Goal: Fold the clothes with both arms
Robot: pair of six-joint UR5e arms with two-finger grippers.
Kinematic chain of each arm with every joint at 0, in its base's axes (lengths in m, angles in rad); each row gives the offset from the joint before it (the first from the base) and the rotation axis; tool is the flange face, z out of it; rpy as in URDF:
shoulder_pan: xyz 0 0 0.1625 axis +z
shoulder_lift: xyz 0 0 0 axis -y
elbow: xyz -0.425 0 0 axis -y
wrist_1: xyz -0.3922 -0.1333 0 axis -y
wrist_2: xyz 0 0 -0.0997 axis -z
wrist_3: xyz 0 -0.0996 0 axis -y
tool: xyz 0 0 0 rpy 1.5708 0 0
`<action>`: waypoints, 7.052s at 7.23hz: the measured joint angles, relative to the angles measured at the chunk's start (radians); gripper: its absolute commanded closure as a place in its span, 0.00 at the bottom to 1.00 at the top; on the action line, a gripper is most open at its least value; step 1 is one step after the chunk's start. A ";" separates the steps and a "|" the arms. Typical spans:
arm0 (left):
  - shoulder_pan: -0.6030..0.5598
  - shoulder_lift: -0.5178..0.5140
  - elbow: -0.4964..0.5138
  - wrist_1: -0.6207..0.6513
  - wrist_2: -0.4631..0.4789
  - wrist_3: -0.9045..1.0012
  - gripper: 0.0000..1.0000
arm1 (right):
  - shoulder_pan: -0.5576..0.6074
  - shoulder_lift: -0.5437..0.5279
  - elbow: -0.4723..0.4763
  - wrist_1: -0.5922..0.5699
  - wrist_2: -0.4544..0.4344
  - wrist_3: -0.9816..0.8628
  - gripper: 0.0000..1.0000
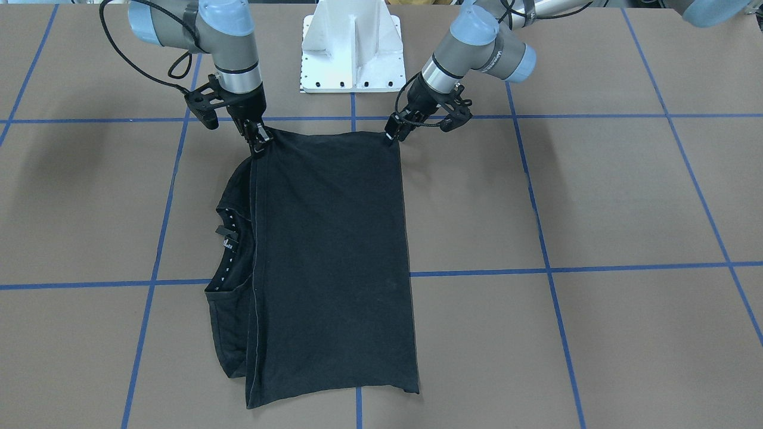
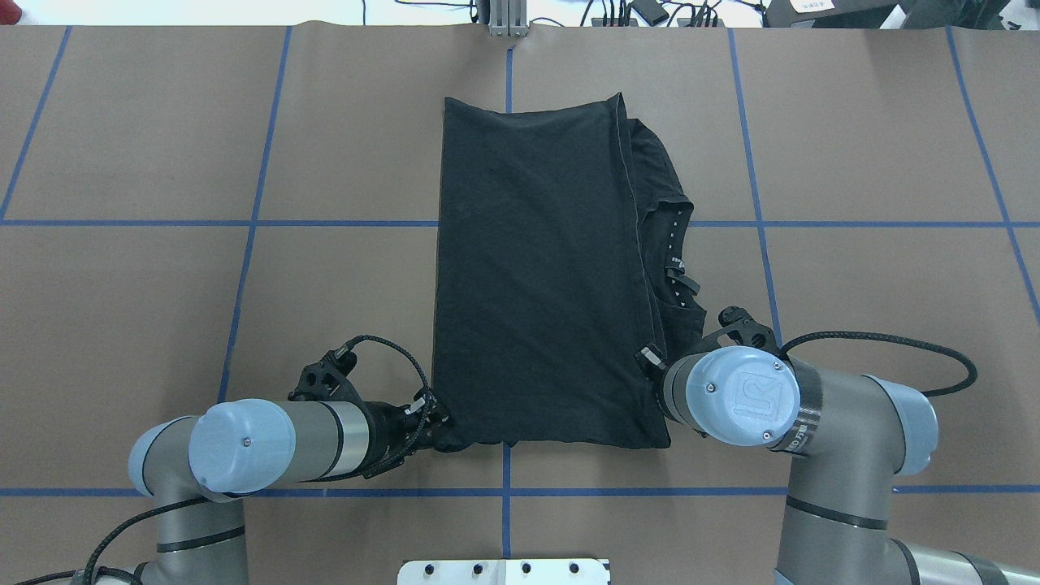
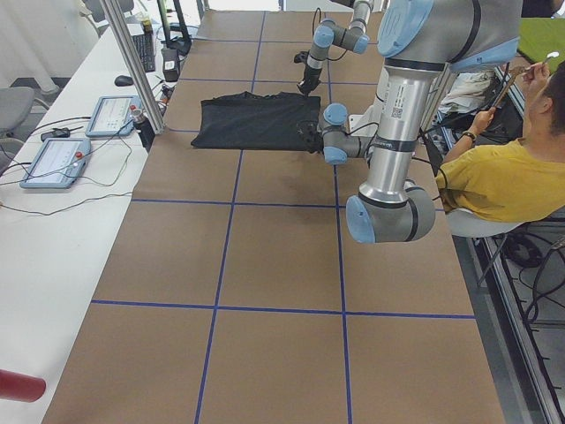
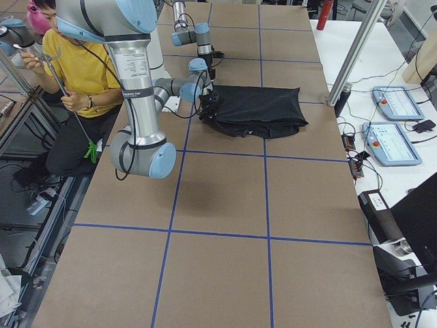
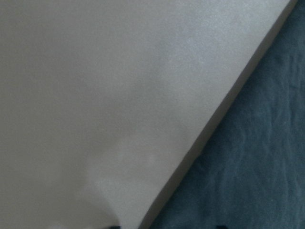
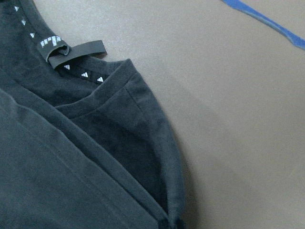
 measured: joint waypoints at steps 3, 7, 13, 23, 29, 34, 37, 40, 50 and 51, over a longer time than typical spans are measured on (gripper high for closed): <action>-0.003 0.003 -0.023 0.000 -0.003 -0.002 1.00 | 0.000 -0.001 0.001 0.000 0.002 0.000 1.00; -0.001 0.163 -0.260 0.020 -0.010 -0.015 1.00 | 0.004 -0.018 0.115 -0.029 0.076 0.004 1.00; 0.023 0.151 -0.468 0.127 -0.009 -0.101 1.00 | 0.004 -0.089 0.329 -0.120 0.238 0.008 1.00; -0.536 -0.438 0.557 -0.096 -0.173 0.322 0.00 | 0.511 0.493 -0.705 0.094 0.456 -0.518 0.00; -0.570 -0.463 0.558 -0.106 -0.197 0.390 0.36 | 0.454 0.500 -0.602 0.105 0.444 -0.502 0.00; -0.646 -0.359 0.443 -0.085 -0.284 0.529 0.00 | 0.179 0.542 -0.478 -0.064 0.100 -0.408 1.00; -0.661 -0.319 0.409 -0.083 -0.303 0.536 0.00 | 0.191 0.658 -0.639 -0.049 0.086 -0.457 1.00; -0.661 -0.314 0.394 -0.062 -0.302 0.535 0.00 | 0.243 0.721 -0.836 0.086 0.089 -0.508 1.00; -0.678 -0.313 0.388 -0.038 -0.319 0.538 0.00 | 0.257 0.849 -0.972 0.103 0.215 -0.585 1.00; -0.681 -0.311 0.387 -0.038 -0.321 0.538 0.00 | 0.235 0.843 -0.970 0.098 0.175 -0.583 1.00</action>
